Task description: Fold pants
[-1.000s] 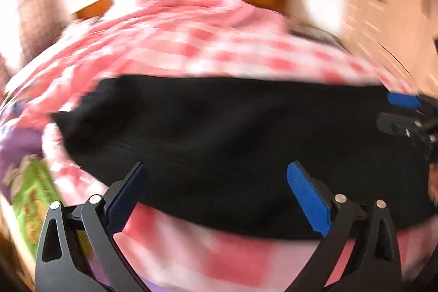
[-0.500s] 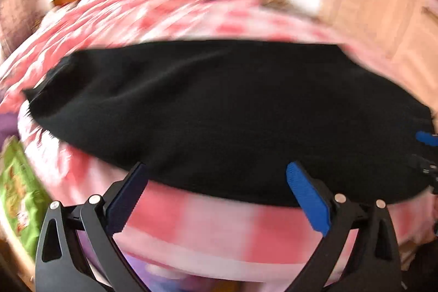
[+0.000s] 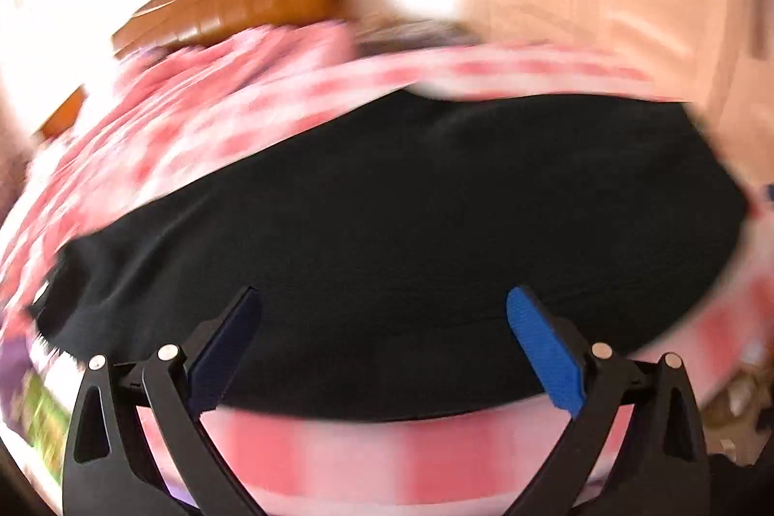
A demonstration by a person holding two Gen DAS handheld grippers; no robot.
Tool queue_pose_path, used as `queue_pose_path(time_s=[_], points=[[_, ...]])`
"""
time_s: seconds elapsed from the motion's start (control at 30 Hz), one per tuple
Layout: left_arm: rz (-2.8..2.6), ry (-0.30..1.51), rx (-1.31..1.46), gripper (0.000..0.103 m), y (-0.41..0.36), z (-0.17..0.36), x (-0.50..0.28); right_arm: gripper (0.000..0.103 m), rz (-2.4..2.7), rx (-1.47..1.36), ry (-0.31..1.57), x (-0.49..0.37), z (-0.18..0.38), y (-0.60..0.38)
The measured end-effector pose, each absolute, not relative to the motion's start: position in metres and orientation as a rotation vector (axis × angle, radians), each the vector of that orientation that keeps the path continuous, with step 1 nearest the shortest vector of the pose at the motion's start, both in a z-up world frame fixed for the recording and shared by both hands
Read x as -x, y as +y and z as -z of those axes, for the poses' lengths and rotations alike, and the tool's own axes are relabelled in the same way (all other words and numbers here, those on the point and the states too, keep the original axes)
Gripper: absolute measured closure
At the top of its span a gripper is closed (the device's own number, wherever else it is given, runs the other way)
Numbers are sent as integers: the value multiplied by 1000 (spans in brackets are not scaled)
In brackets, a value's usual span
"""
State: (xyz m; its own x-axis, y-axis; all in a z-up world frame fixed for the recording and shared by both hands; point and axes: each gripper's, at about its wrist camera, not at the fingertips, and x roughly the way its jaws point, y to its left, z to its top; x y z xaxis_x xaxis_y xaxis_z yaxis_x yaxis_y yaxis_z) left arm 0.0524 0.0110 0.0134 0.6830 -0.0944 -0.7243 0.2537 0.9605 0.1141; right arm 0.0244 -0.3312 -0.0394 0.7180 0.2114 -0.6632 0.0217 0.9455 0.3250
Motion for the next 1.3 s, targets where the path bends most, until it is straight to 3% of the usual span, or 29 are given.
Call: queue_pose_path(time_s=[0.2, 0.37, 0.5, 0.53, 0.6, 0.7, 0.77, 0.87, 1.07, 1.23, 1.3], points=[[615, 707, -558, 2, -161, -6, -20, 5, 171, -115, 820, -7, 65, -345], [734, 702, -753, 3, -239, 27, -22, 5, 176, -196, 795, 4, 64, -373], [792, 777, -756, 34, -255, 42, -40, 5, 172, -244, 798, 12, 65, -385], [814, 802, -733, 35, -253, 41, -46, 5, 163, -259, 798, 14, 66, -386], [807, 789, -747, 57, -251, 40, -48, 5, 136, -291, 803, 14, 69, -386], [866, 905, -467, 73, -232, 25, -79, 5, 33, -395, 794, 12, 71, -383], [934, 1044, -128, 76, -207, 22, -117, 5, -61, -511, 791, 8, 76, -381], [997, 1129, 132, 77, -176, 28, -144, 4, -193, -709, 778, -7, 82, -380], [994, 1109, 146, 77, -182, 38, -133, 4, -257, -978, 733, -40, 77, -386], [975, 1031, 145, 75, -179, 40, -115, 4, -225, -976, 819, -75, 80, -368], [979, 1005, 140, 64, -171, 36, -106, 6, -249, -980, 827, -87, 84, -358]])
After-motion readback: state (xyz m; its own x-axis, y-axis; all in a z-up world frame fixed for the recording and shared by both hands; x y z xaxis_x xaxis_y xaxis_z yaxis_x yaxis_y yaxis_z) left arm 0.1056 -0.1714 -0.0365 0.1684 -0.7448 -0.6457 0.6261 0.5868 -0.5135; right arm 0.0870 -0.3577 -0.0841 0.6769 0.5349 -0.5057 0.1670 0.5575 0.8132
